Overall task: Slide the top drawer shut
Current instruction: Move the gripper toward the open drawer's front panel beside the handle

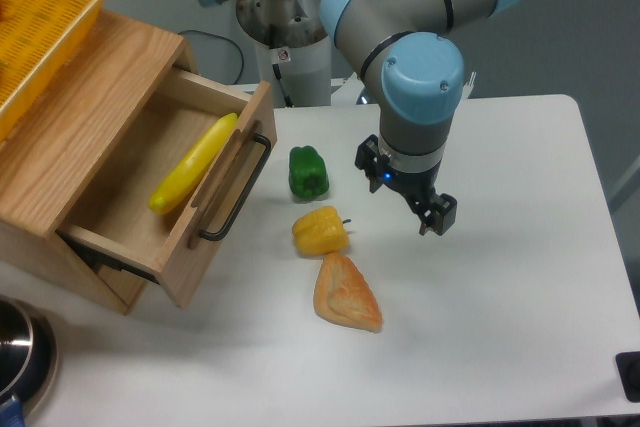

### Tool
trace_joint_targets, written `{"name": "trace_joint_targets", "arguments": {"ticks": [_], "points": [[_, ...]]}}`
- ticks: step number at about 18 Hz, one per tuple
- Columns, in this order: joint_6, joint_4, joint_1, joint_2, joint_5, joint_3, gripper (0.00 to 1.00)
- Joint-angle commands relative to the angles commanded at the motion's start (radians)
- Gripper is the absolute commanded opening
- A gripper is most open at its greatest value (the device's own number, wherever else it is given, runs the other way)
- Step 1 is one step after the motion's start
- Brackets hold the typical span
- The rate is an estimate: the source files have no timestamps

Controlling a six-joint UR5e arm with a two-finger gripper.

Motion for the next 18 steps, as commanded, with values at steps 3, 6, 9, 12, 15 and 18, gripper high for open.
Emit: {"name": "trace_joint_targets", "arguments": {"ticks": [3,6,9,12,15,18], "points": [[0.000,0.000,-0.002,0.002,0.000,-0.002,1.00],[-0.006,0.003,-0.020,0.000,-0.003,-0.002,1.00],[-0.038,0.054,-0.067,-0.008,-0.026,-0.002,1.00],[-0.101,0.078,-0.104,-0.009,-0.028,-0.002,1.00],[-0.118,0.080,-0.112,0.006,-0.025,-0.034,1.00],[-0.179,0.092,-0.106,0.018,-0.046,-0.052,1.00]]}}
